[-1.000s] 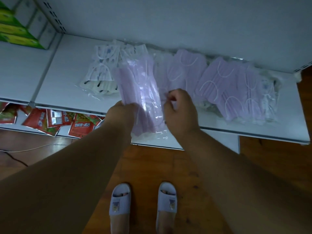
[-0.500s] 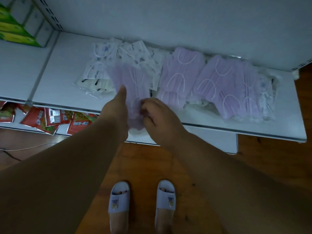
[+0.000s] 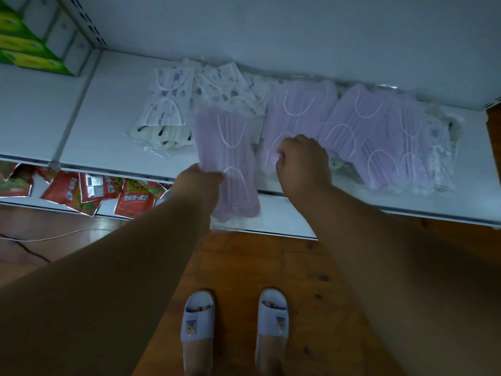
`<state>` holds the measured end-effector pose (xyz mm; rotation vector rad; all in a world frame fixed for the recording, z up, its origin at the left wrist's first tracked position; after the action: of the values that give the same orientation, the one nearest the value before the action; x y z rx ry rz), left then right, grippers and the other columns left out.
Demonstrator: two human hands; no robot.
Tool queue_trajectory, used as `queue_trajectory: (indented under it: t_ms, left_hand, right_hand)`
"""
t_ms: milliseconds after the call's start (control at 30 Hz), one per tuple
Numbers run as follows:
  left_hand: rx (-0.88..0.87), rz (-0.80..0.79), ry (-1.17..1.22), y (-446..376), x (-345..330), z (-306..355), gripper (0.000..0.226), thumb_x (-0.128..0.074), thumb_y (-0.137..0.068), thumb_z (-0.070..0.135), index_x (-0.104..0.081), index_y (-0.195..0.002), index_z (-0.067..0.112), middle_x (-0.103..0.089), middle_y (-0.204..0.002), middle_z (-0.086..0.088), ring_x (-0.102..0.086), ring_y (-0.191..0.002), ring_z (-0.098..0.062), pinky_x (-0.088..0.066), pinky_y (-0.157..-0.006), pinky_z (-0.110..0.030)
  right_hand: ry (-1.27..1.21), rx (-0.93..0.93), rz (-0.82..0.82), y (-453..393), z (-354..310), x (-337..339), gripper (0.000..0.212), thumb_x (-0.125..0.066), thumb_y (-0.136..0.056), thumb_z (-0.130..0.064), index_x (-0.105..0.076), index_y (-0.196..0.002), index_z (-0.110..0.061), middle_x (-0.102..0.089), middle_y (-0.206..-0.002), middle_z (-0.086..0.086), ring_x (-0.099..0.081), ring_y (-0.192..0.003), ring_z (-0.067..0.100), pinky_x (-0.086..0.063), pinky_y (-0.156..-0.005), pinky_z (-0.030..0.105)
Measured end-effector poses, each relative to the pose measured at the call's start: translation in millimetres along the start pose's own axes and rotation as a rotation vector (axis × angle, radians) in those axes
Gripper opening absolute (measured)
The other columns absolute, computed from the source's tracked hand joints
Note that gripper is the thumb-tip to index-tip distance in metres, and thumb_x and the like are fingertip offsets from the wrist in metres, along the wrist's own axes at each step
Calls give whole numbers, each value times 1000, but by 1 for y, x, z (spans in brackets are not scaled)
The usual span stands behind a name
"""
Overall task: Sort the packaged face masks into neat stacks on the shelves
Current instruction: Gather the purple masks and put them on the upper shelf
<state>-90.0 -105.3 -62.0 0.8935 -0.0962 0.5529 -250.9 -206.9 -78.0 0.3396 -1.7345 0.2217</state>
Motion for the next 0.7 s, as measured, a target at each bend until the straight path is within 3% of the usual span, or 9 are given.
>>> queue_trajectory:
  t_ms: [67,133,233,300,367,433,500,600,700]
  left_hand:
    - [1,-4,-13,2,1,2,34,-61,-96,30,-59,-126,16,-63,-105,-8,-63,-101,-33,-54,-90,-44]
    - [30,-39,83,4,1,4,42,-62,-91,48,-61,-118,16,-67,-110,-10,-65,-101,-35,-54,-92,-50]
    - [74,-96,207,8,-2,7,62,-67,-74,60,-64,-116,15,-70,-113,-12,-67,-100,-36,-54,-93,-51]
    - [-20,-56,41,6,-2,7,41,-69,-82,40,-63,-114,16,-69,-102,-10,-66,-96,-33,-56,-90,-48]
    - [-102,24,-99,2,0,4,22,-62,-91,23,-62,-113,19,-63,-86,-1,-65,-84,-27,-57,-78,-40]
    - [-134,51,-107,-2,2,-1,26,-57,-93,19,-62,-119,16,-59,-81,4,-60,-75,-19,-51,-66,-32]
    - [-132,55,-100,0,2,-3,31,-56,-94,18,-61,-124,15,-59,-82,3,-59,-75,-18,-47,-61,-29]
    - [-126,49,-83,-1,1,-6,34,-57,-94,20,-60,-128,16,-59,-87,1,-60,-80,-21,-46,-62,-28]
    - [-119,39,-54,-1,0,-8,34,-57,-93,20,-61,-127,16,-57,-83,5,-56,-75,-12,-44,-58,-25]
  right_hand:
    - [-239,-76,154,10,-3,3,13,-54,-92,-12,-64,-100,-8,-62,-99,11,-57,-94,31,-40,-76,35]
    - [-480,27,216,24,-18,8,13,-54,-87,-13,-64,-92,-5,-63,-93,14,-58,-87,32,-45,-74,37]
    - [-577,326,-26,50,-45,3,27,-45,-86,-20,-65,-90,-3,-64,-100,14,-57,-94,28,-46,-84,34]
    - [-560,305,-33,53,-45,-1,28,-45,-86,-14,-67,-98,-1,-63,-111,15,-57,-105,28,-45,-94,33]
    - [-434,127,31,41,-29,-4,33,-52,-85,-7,-64,-115,-2,-56,-132,18,-51,-124,32,-42,-106,41]
    - [-231,25,-91,27,-12,-8,50,-61,-90,-14,-49,-138,-8,-33,-156,16,-30,-145,30,-29,-117,44]
    - [-88,24,-231,19,0,-12,61,-64,-93,-28,-39,-146,-13,-19,-162,11,-18,-150,28,-21,-120,42]
    - [18,112,-233,15,1,-13,39,-64,-92,-20,-56,-130,-14,-38,-152,7,-35,-137,28,-31,-109,38]
    - [-65,91,-94,14,0,-9,12,-61,-88,-6,-64,-96,-14,-57,-121,7,-51,-110,27,-43,-92,35]
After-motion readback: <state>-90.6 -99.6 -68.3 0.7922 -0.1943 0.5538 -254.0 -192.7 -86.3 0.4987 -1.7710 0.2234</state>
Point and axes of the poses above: each hand's wrist, its own y-axis away from the middle knuckle, its own x-axis out of the back of the hand, z = x × y, the point moved 2 cm from there along -y, towards the middle knuckle
